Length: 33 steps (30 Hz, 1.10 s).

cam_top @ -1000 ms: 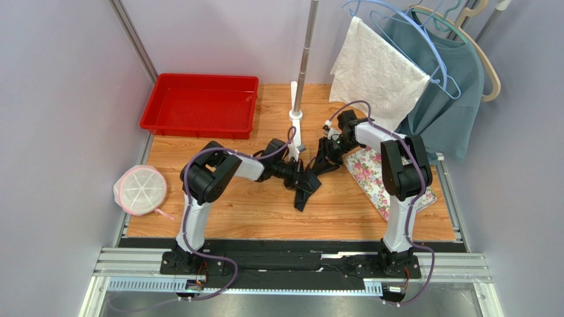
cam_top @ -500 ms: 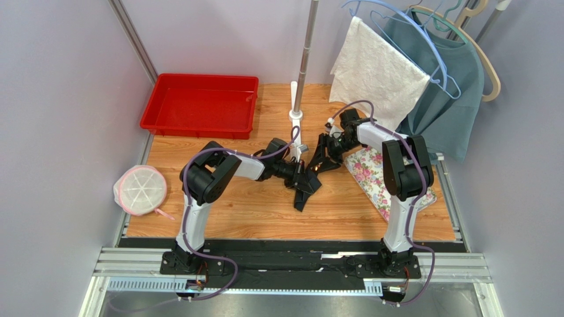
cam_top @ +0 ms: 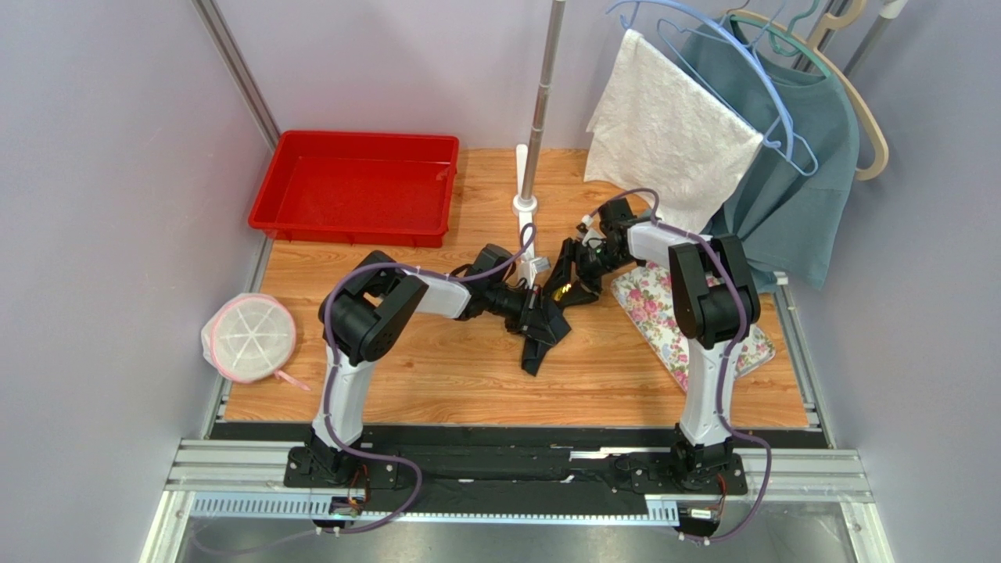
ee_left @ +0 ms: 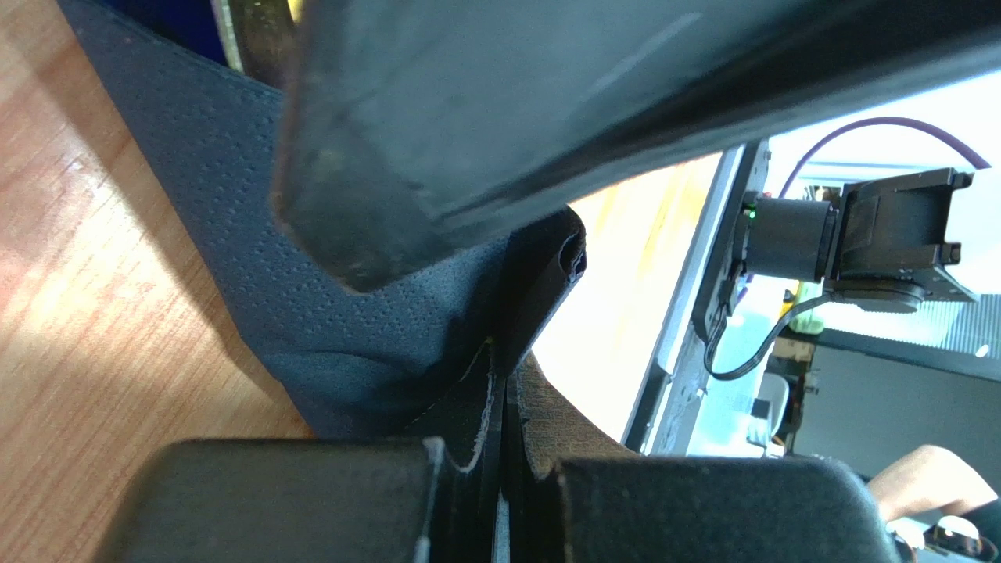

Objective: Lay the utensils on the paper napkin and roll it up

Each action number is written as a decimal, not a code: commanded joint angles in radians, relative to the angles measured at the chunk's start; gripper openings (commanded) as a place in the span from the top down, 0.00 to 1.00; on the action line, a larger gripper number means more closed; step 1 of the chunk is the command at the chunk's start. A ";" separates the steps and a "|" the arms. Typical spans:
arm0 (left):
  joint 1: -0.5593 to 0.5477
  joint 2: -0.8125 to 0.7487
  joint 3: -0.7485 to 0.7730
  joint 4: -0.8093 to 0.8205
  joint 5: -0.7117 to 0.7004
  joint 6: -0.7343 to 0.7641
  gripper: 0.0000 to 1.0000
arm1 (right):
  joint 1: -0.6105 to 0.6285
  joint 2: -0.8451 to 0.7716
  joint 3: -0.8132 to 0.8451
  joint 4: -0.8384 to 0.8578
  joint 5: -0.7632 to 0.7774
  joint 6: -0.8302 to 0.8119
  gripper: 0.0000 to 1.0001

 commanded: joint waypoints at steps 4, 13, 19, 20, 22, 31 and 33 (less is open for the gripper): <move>-0.005 0.010 -0.034 -0.098 -0.038 0.156 1.00 | 0.006 0.027 -0.013 0.050 0.028 0.031 0.43; -0.016 0.024 -0.001 -0.155 -0.006 0.229 1.00 | 0.011 0.022 -0.016 0.043 0.031 0.023 0.44; -0.015 0.068 0.013 -0.179 -0.014 0.236 1.00 | 0.017 0.007 -0.009 -0.017 0.034 -0.030 0.49; -0.015 0.070 0.012 -0.169 -0.011 0.233 1.00 | 0.017 0.004 -0.010 -0.031 0.046 -0.058 0.50; -0.015 0.076 0.013 -0.172 -0.012 0.228 0.99 | 0.015 -0.001 -0.009 -0.069 0.057 -0.088 0.52; -0.015 0.100 0.027 -0.190 -0.031 0.226 0.98 | 0.008 -0.111 0.026 -0.164 0.002 -0.187 0.54; -0.013 0.100 0.029 -0.190 -0.032 0.228 0.98 | 0.008 -0.139 0.033 -0.178 -0.018 -0.190 0.55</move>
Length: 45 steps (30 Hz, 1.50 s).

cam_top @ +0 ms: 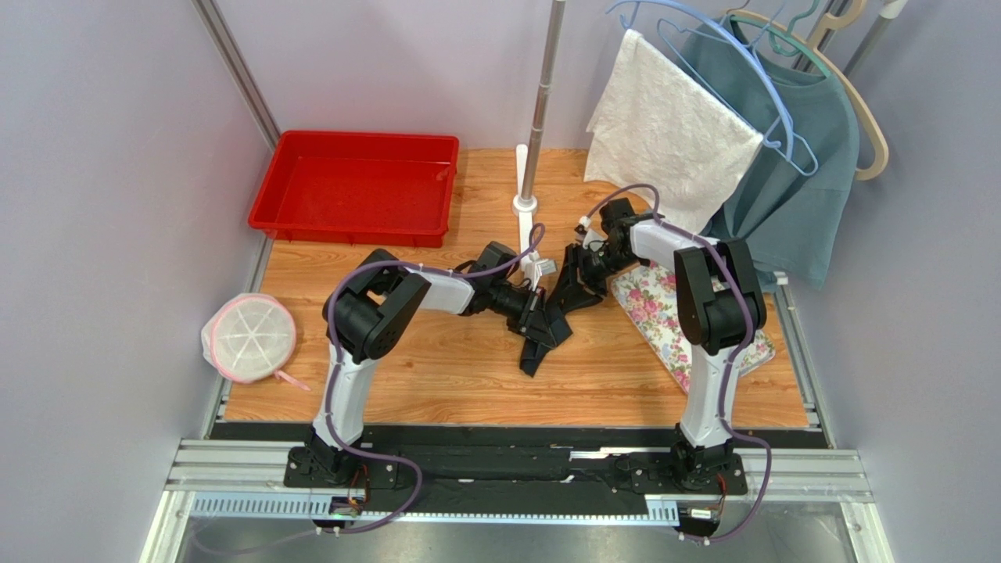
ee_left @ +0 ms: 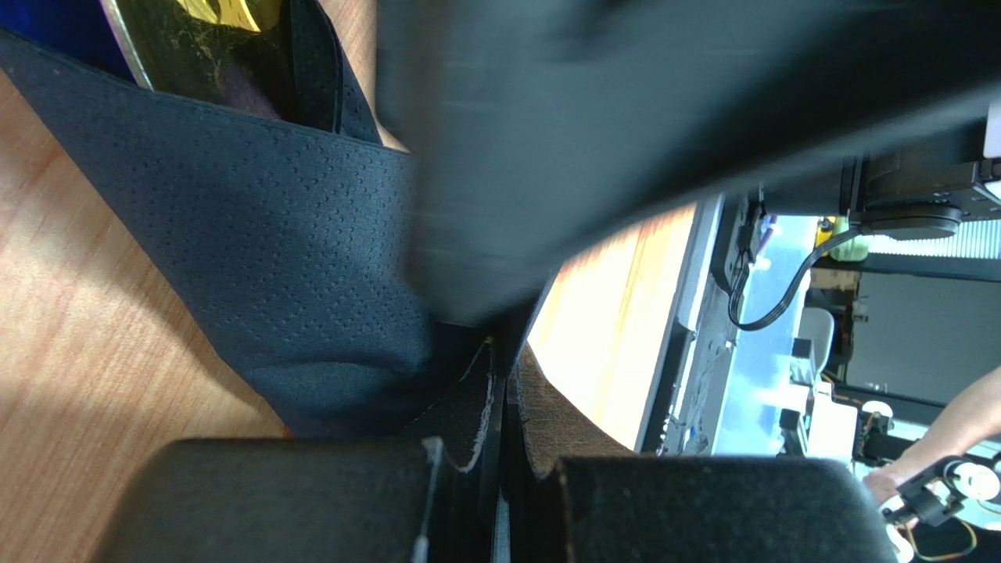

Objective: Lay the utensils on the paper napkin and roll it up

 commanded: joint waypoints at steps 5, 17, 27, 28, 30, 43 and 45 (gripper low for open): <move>-0.008 0.073 -0.022 -0.105 -0.116 0.070 0.95 | 0.001 -0.138 0.009 -0.037 -0.073 -0.008 0.65; -0.008 0.052 -0.028 -0.118 -0.136 0.087 0.88 | 0.038 -0.002 -0.013 0.075 -0.047 0.066 0.76; -0.010 -0.006 -0.035 -0.091 -0.125 0.026 0.70 | 0.046 0.031 -0.079 0.069 0.029 0.003 0.81; -0.008 -0.022 -0.039 -0.078 -0.125 0.016 0.68 | 0.048 0.037 -0.082 0.068 0.036 -0.009 0.81; -0.010 -0.078 -0.048 -0.075 -0.118 -0.004 0.64 | 0.046 0.046 -0.082 0.069 0.046 -0.021 0.82; 0.053 -0.333 -0.161 -0.064 -0.021 -0.169 0.64 | 0.046 0.058 -0.070 0.065 0.062 -0.075 0.83; 0.071 -0.316 -0.181 -0.042 0.013 -0.205 0.65 | 0.048 0.058 -0.071 0.065 0.063 -0.077 0.83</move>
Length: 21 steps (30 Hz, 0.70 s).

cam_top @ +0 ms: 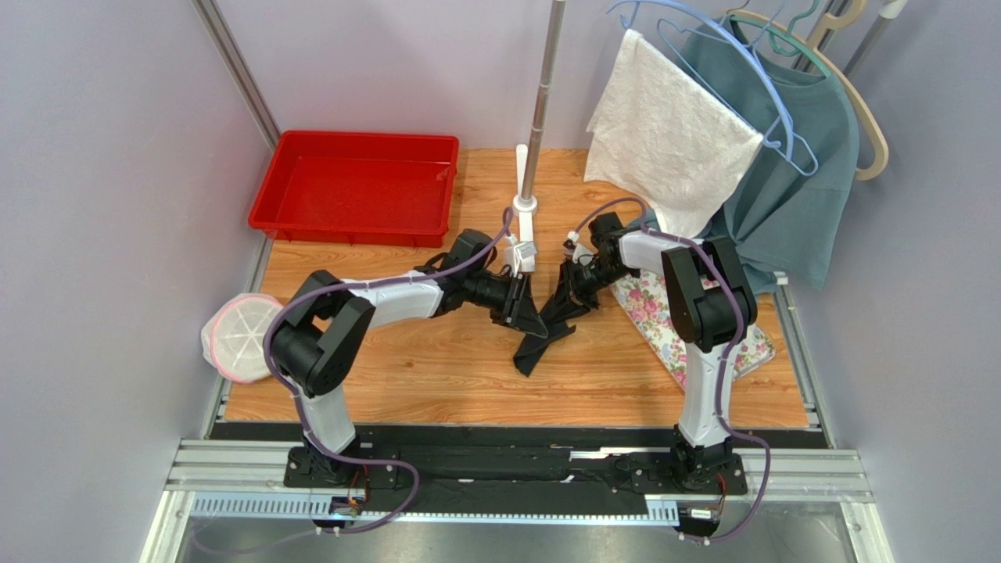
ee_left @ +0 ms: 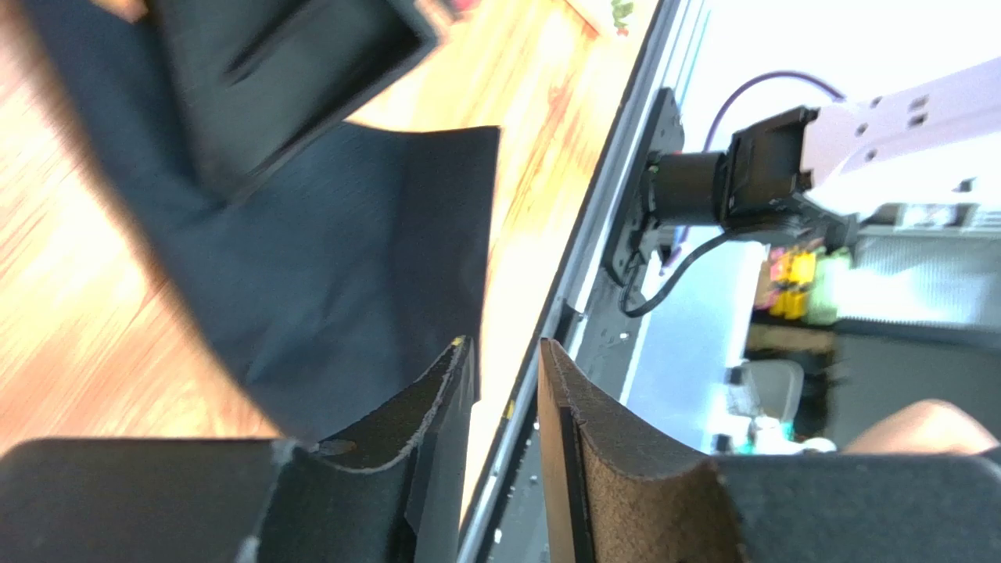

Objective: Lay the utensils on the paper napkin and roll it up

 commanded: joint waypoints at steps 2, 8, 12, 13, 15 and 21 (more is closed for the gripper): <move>0.045 0.028 -0.052 0.037 0.063 -0.088 0.66 | 0.007 0.029 -0.005 0.009 0.105 -0.059 0.83; 0.022 0.101 -0.023 0.037 0.091 -0.044 0.71 | 0.007 0.034 0.001 0.010 0.121 -0.057 0.83; 0.019 0.140 0.008 -0.039 0.092 0.063 0.76 | 0.008 0.041 0.015 0.006 0.133 -0.056 0.82; 0.019 0.144 0.011 -0.059 0.097 0.079 0.76 | 0.008 0.043 0.018 0.006 0.136 -0.056 0.82; 0.020 0.146 0.013 -0.072 0.101 0.117 0.76 | 0.008 0.046 0.027 0.001 0.144 -0.054 0.82; 0.028 0.180 -0.002 -0.138 0.066 0.143 0.82 | 0.010 0.064 0.055 -0.006 0.162 -0.057 0.82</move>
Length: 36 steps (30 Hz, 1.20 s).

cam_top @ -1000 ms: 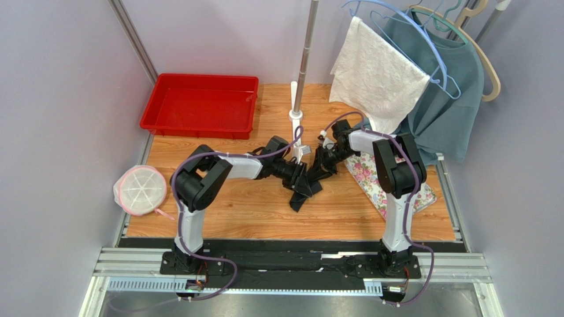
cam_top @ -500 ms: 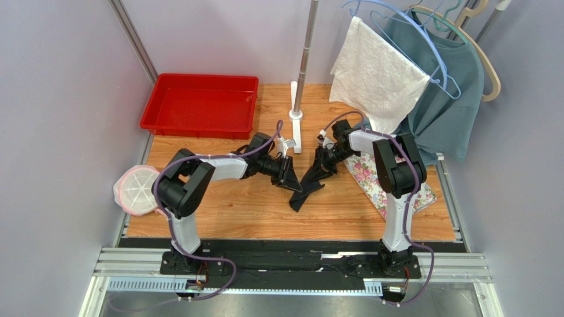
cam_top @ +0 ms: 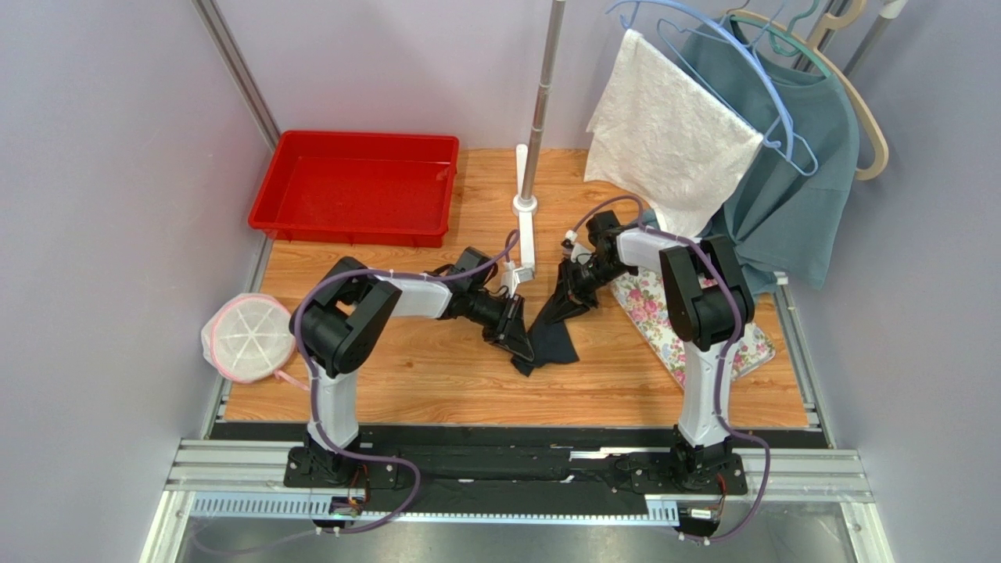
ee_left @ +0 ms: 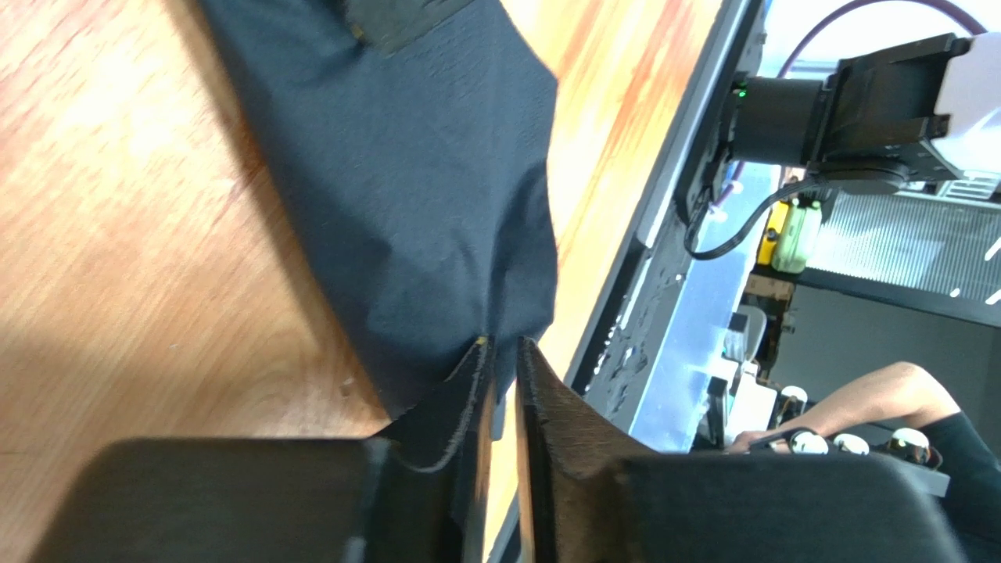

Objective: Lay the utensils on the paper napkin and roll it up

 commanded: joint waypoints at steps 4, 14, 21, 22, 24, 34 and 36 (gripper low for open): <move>0.010 0.089 -0.019 0.015 0.020 -0.014 0.87 | 0.011 0.064 0.046 0.032 0.155 -0.045 0.82; 0.052 0.190 -0.049 0.249 0.035 -0.159 1.00 | 0.019 0.047 0.150 -0.010 0.158 -0.081 0.80; 0.056 0.222 -0.074 0.381 0.035 -0.246 1.00 | 0.022 -0.086 0.140 -0.023 0.022 -0.045 0.73; 0.062 0.222 -0.080 0.404 0.038 -0.258 1.00 | 0.027 -0.100 0.127 -0.023 -0.003 -0.036 0.73; 0.070 0.224 -0.097 0.452 0.038 -0.290 1.00 | 0.033 -0.132 0.077 -0.010 -0.013 -0.007 0.73; 0.090 0.230 -0.172 0.656 -0.016 -0.441 1.00 | 0.045 -0.055 -0.065 0.121 -0.003 0.044 0.77; 0.090 0.231 -0.174 0.665 -0.019 -0.455 1.00 | 0.045 -0.030 -0.054 0.134 0.005 0.039 0.78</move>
